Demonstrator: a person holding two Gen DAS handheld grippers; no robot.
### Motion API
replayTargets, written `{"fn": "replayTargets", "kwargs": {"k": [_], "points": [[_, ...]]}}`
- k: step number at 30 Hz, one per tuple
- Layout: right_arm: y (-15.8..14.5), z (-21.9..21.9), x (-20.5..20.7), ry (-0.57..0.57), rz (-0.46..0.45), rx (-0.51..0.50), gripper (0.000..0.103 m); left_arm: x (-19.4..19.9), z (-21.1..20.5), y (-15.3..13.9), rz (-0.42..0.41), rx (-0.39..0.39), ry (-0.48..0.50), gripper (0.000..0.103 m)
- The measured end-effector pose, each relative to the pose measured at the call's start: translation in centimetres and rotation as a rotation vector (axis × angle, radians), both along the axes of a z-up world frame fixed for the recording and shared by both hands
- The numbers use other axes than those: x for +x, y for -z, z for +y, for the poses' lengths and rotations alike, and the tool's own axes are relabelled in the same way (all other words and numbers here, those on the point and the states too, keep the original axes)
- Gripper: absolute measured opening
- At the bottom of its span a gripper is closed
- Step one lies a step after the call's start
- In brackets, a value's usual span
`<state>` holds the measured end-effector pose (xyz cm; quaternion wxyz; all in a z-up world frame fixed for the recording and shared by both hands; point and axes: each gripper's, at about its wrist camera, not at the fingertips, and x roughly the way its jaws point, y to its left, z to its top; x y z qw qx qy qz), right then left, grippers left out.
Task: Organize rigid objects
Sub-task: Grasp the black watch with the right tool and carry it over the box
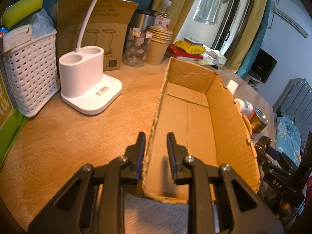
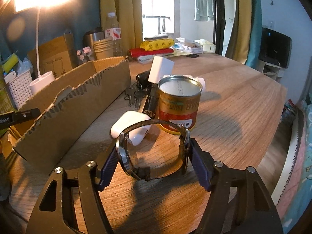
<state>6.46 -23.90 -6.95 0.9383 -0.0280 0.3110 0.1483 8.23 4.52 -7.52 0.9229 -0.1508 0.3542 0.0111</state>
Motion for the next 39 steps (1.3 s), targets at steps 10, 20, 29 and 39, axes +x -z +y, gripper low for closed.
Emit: {"fn": "replayTargets", "kwargs": {"k": [10,20,29,39], "points": [[-1.4,0.1,-0.8,-0.007,-0.044,0.007,0.070,0.0,0.1,0.0,0.000,0.001,0.000,0.023],[-4.5,1.2,-2.4,-0.053,-0.103,0.029,0.070,0.0,0.0,0.0,0.000,0.001,0.000,0.023],[-7.2,3.6,-3.5,-0.130,-0.153,0.051,0.070,0.0,0.0,0.0,-0.001,0.002,-0.001,0.023],[-8.8,8.1,-3.7,-0.249,-0.179,0.069,0.070,0.0,-0.1,0.0,-0.001,0.001,-0.002,0.023]]}}
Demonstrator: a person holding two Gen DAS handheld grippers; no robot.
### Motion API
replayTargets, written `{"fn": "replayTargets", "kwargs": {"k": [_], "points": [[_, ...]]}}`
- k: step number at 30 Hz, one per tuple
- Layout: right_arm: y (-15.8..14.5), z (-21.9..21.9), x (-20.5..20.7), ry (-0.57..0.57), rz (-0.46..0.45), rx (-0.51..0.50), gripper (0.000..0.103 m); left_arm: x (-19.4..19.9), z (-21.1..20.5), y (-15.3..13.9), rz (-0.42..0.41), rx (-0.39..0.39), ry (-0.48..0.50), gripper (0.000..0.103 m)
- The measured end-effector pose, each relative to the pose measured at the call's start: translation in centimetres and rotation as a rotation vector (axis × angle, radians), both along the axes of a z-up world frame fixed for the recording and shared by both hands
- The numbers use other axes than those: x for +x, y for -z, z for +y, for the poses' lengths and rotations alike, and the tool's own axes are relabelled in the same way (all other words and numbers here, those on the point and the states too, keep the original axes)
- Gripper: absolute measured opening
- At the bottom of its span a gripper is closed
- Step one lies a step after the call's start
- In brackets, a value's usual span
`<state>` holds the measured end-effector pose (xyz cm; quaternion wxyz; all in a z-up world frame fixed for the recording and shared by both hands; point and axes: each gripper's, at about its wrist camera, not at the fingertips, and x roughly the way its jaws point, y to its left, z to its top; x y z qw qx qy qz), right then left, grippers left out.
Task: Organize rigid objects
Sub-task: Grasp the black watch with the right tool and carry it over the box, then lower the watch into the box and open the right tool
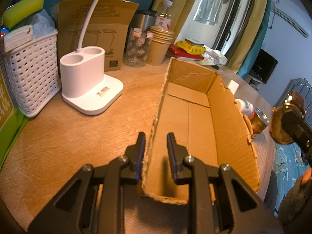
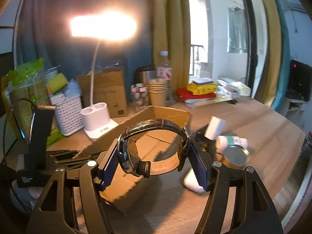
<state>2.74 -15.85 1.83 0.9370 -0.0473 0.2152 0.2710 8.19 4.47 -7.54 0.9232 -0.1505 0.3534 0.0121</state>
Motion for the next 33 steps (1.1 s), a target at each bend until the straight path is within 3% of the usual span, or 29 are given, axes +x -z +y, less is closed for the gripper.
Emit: {"fn": "replayTargets", "kwargs": {"k": [16,33], "points": [[3.0,3.5,2.1,-0.134,0.201,0.049,0.070,0.0,0.3,0.0,0.000,0.001,-0.002,0.023],[3.1,4.4,2.8,-0.197,0.253,-0.081,0.076,0.2,0.1,-0.2,0.001,0.003,-0.005,0.024]]}}
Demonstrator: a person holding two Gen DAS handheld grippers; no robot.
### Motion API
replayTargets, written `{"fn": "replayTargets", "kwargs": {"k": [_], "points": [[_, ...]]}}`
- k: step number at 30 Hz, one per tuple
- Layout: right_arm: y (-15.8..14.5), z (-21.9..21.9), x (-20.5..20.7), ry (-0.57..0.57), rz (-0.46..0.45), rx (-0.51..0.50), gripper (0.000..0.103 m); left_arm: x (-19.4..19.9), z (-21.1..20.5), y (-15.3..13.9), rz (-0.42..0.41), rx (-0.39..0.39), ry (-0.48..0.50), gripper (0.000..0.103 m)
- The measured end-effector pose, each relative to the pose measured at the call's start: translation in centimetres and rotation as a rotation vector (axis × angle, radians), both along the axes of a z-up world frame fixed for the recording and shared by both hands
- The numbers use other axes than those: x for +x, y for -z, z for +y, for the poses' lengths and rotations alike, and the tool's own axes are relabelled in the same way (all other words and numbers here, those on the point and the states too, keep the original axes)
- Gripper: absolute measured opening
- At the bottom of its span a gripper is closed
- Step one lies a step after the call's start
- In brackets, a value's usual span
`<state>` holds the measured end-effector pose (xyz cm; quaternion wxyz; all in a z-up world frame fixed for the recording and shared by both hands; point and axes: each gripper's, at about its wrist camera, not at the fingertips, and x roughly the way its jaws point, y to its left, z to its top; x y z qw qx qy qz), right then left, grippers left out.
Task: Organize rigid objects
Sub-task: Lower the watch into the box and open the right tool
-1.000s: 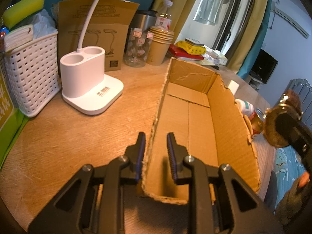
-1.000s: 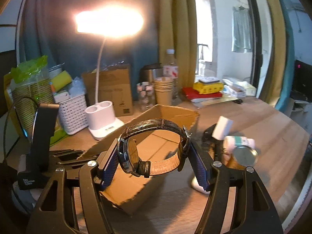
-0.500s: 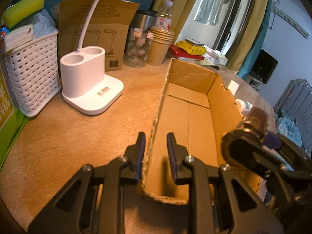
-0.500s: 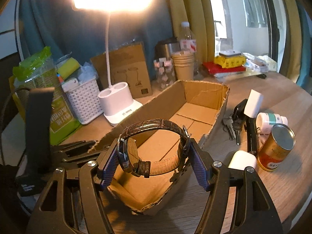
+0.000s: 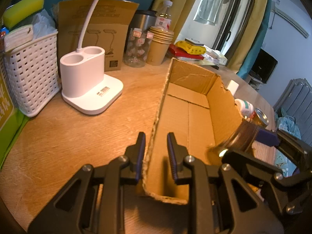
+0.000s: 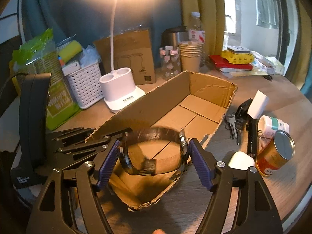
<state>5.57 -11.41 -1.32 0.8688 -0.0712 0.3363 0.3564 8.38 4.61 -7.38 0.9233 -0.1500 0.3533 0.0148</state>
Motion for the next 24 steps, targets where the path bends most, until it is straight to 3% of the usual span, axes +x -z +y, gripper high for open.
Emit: {"fn": "replayTargets", "kwargs": {"k": [8,13,24], "points": [[-0.2,-0.2,-0.2,-0.012,-0.008,0.014,0.077,-0.2,0.0,-0.1,-0.001,-0.004,-0.012,0.025],[-1.4,-1.3,-0.8,0.021,-0.064,0.052,0.077,-0.2,0.0,0.0,-0.001,-0.002,-0.013,0.025],[-2.4,-7.6,1.0,0.216,-0.103,0.092,0.078,-0.1,-0.1,0.0,-0.001,-0.002,-0.014,0.025]]}}
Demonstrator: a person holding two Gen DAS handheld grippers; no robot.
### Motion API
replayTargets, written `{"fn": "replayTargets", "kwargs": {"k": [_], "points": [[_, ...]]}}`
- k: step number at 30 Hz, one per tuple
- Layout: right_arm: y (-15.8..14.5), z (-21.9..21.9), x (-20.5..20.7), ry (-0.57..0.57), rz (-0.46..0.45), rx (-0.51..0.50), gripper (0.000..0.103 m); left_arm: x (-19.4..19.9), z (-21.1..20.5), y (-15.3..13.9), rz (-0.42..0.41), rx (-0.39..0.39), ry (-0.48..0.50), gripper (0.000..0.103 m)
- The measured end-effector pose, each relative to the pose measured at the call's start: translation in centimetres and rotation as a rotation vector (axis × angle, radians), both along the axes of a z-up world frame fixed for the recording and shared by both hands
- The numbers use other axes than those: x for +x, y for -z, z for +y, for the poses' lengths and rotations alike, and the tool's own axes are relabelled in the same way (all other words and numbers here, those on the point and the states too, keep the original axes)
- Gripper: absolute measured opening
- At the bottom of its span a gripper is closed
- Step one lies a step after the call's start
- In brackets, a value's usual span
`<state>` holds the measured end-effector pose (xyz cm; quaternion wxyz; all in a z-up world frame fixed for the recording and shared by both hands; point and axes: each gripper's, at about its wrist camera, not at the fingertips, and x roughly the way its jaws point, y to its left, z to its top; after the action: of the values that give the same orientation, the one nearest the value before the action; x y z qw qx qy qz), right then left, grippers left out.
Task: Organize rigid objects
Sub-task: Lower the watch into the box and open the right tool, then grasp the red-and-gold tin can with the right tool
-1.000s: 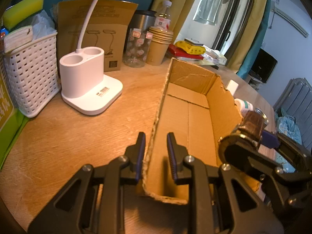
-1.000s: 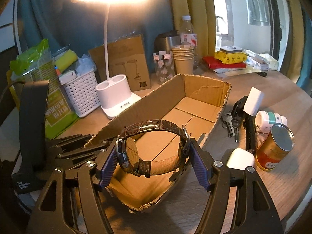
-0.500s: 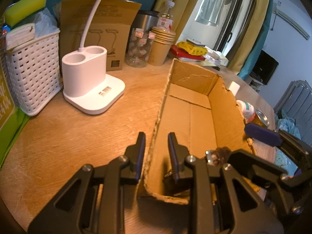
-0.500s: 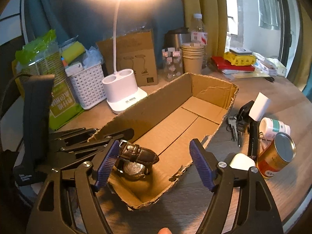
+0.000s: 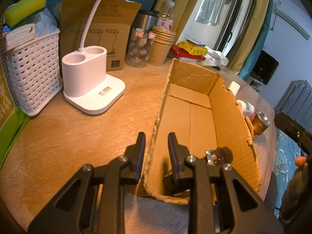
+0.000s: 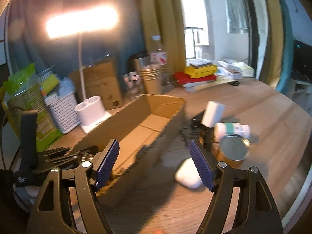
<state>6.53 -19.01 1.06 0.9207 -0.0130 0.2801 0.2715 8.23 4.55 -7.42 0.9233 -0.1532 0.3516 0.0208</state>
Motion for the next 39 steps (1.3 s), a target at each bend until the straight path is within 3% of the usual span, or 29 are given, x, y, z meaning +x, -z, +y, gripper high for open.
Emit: {"fn": "replayTargets", "kwargs": {"k": [18,27,39], "points": [[2.3,-3.7,1.3,0.202,-0.046,-0.130,0.078,0.0,0.0,0.0,0.000,0.000,0.000,0.025],[4.7,-5.3,4.1,0.292,0.019,-0.161,0.078,0.0,0.0,0.0,0.000,0.001,0.000,0.025],[6.5,-5.2,6.7,0.301,0.080,-0.173,0.078,-0.1,0.0,0.0,-0.001,0.001,0.000,0.025]]}}
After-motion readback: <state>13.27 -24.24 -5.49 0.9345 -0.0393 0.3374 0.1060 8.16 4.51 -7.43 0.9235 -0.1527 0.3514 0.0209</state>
